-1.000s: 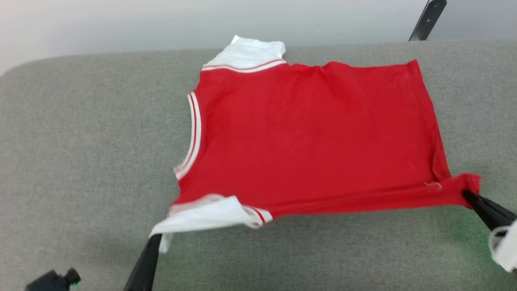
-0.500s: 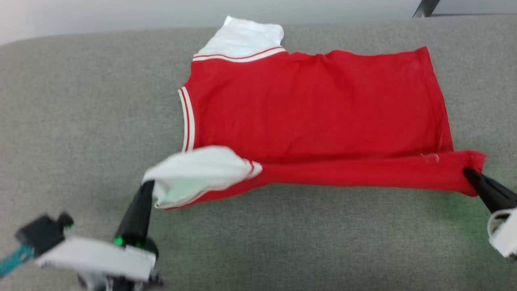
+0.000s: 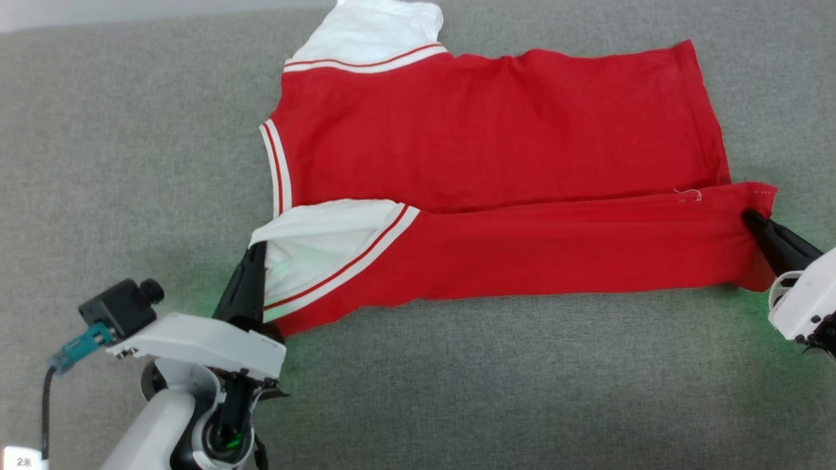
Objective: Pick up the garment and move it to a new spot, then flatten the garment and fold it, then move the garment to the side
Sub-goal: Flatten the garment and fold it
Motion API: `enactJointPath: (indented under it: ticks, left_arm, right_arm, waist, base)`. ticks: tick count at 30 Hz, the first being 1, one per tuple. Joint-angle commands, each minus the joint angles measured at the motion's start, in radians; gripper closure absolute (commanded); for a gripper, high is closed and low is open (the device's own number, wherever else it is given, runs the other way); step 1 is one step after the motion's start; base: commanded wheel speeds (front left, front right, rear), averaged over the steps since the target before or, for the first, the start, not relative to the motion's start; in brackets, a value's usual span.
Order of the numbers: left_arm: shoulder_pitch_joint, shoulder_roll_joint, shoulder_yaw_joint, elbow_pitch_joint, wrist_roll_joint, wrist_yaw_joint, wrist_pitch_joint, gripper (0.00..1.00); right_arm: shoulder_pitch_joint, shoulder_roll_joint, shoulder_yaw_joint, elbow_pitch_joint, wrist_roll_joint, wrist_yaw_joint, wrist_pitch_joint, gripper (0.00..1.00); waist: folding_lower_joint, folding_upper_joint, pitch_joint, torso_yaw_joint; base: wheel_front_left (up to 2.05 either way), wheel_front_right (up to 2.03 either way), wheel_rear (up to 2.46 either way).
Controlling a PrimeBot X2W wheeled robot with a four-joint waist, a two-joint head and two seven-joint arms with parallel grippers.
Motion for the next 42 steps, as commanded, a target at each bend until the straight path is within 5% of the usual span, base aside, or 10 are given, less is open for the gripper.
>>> enactJointPath:
  ticks: [1, 11, 12, 14, 15, 16, 17, 30, 37, 42]
  left_arm:
    - [-0.016, 0.000, 0.000, 0.013, 0.016, -0.004, -0.007, 1.00]
    - [-0.071, -0.008, -0.075, 0.180, 0.112, 0.007, 0.008, 1.00]
    - [-0.074, -0.010, -0.076, 0.189, 0.110, 0.004, 0.007, 0.93]
    - [-0.078, -0.013, -0.078, 0.204, 0.109, -0.004, 0.007, 0.73]
    - [-0.079, -0.013, -0.077, 0.208, 0.108, -0.006, 0.006, 0.54]
    - [-0.078, -0.009, -0.076, 0.210, 0.113, -0.007, 0.003, 0.20]
    - [-0.076, -0.004, -0.076, 0.211, 0.119, -0.009, -0.001, 0.00]
    - [-0.030, 0.092, -0.115, 0.107, 0.192, 0.058, 0.047, 0.00]
    - [0.009, 0.176, -0.184, -0.006, 0.197, 0.169, 0.244, 0.00]
    - [-0.005, 0.201, -0.222, -0.042, 0.167, 0.193, 0.379, 0.00]
  right_arm:
    - [-0.014, -0.002, 0.003, 0.010, -0.009, -0.002, -0.008, 1.00]
    - [-0.053, -0.009, 0.084, 0.137, -0.039, -0.002, -0.069, 1.00]
    - [-0.058, -0.010, 0.091, 0.146, -0.037, -0.002, -0.074, 1.00]
    - [-0.061, -0.014, 0.106, 0.158, -0.037, -0.002, -0.087, 0.65]
    - [-0.063, -0.017, 0.113, 0.163, -0.039, -0.002, -0.098, 0.49]
    - [-0.064, -0.020, 0.118, 0.166, -0.038, -0.002, -0.104, 0.06]
    - [-0.063, -0.022, 0.122, 0.170, -0.036, -0.002, -0.112, 0.00]
    - [0.009, -0.041, 0.079, 0.111, -0.021, -0.001, -0.186, 0.00]
    - [0.059, -0.026, 0.039, 0.003, -0.038, -0.001, -0.162, 0.00]
    - [0.069, -0.008, 0.021, -0.053, -0.048, -0.001, -0.135, 0.00]
  waist:
    - [0.0000, 0.0000, 0.011, 0.003]
    - [0.0000, 0.0000, 0.036, 0.008]
    - [0.0000, 0.0000, 0.036, 0.008]
    - [0.0000, 0.0000, 0.033, 0.008]
    - [0.0000, 0.0000, 0.030, 0.008]
    - [0.0000, 0.0000, 0.026, 0.009]
    - [0.0000, 0.0000, 0.018, 0.009]
    - [0.0000, 0.0000, -0.089, 0.020]
    - [0.0000, 0.0000, -0.068, 0.004]
    - [0.0000, 0.0000, -0.030, -0.012]
  base:
    - [0.00, 0.00, 0.00]
    - [0.00, 0.00, 0.00]
    - [0.00, 0.00, 0.00]
    - [0.00, 0.00, 0.00]
    - [0.00, 0.00, 0.00]
    - [0.00, 0.00, 0.00]
    - [0.00, 0.00, 0.00]
    - [0.00, 0.00, 0.00]
    - [0.00, 0.00, 0.00]
    - [0.00, 0.00, 0.00]
